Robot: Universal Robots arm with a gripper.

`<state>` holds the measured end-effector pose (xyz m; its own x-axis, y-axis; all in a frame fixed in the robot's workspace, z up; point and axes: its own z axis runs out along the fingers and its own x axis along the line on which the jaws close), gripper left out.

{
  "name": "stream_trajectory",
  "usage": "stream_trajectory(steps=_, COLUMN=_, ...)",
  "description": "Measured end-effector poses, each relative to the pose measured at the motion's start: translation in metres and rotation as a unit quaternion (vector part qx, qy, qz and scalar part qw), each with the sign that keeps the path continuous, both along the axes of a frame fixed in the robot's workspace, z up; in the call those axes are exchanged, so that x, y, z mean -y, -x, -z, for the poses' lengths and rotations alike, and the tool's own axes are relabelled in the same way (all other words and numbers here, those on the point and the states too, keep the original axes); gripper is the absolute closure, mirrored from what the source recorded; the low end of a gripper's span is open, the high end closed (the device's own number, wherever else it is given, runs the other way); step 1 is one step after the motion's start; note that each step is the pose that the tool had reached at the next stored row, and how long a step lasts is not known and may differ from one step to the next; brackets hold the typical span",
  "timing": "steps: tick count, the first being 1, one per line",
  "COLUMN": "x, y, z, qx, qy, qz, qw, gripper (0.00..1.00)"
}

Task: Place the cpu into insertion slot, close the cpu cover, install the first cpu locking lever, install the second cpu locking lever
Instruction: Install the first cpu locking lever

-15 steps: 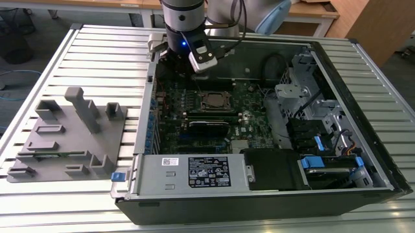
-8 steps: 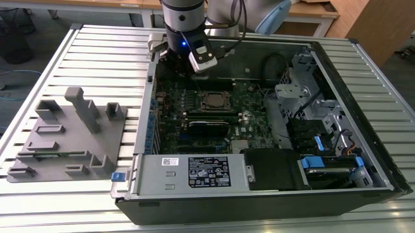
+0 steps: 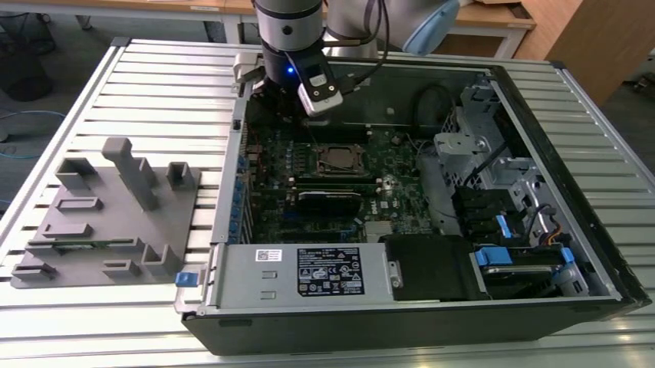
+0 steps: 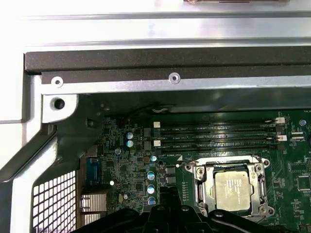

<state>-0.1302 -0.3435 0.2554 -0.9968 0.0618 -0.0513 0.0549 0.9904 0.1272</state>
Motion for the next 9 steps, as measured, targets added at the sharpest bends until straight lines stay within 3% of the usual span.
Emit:
stream_trajectory(steps=4, x=0.0000, y=0.0000, z=0.0006, qx=0.0005, qy=-0.0040, qz=0.000, qw=1.0000, gripper=0.90)
stream_trajectory(steps=9, x=-0.0001, y=0.0002, z=0.0013, qx=0.0005, qy=-0.0045, qz=0.000, qw=1.0000, gripper=0.90)
